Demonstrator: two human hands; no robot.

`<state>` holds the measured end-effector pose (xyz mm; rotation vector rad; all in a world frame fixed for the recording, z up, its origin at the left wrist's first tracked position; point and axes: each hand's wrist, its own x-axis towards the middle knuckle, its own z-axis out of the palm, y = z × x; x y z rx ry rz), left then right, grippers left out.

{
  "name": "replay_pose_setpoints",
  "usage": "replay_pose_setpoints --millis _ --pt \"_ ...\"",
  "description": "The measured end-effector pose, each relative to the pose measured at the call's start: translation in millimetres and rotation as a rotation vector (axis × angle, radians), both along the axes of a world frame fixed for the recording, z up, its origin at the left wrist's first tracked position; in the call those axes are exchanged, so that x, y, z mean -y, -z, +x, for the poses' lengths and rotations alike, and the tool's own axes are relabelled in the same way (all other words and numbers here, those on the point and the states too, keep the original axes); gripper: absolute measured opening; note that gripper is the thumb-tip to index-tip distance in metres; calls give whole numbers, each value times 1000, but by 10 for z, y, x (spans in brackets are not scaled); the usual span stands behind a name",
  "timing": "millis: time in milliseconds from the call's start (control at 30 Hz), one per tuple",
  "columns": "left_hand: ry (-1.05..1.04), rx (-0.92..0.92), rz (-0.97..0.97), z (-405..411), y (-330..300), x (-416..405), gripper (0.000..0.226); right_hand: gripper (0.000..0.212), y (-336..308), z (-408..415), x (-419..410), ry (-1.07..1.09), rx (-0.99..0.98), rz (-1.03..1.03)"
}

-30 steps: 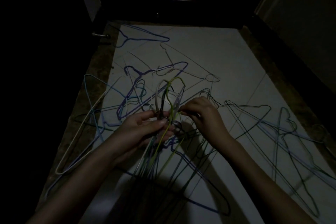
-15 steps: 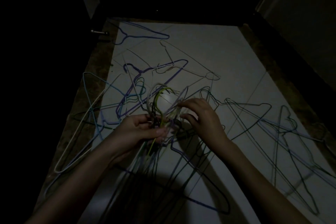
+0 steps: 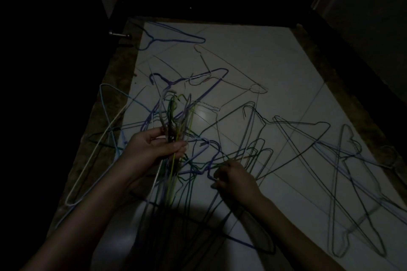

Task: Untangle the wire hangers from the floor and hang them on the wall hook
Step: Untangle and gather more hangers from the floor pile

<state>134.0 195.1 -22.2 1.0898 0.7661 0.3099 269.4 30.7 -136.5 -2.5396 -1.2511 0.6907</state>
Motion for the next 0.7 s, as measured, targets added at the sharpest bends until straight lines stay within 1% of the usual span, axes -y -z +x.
replay_pose_setpoints --millis 100,267,367,500,567,700 --pt "-22 -2 15 2 20 -12 19 18 45 -62 -5 -51 114 -26" --pt "30 -7 24 -7 46 27 22 19 47 -46 10 48 165 29" --pt "29 -19 36 -5 47 23 20 12 103 -48 48 106 117 57" --pt "29 -34 50 -9 39 30 21 14 30 -9 87 263 75 148" --pt "31 -31 54 -18 38 33 22 16 7 49 120 305 78 147" --pt "25 -17 34 -24 45 37 20 20 14 152 200 336 22 87"
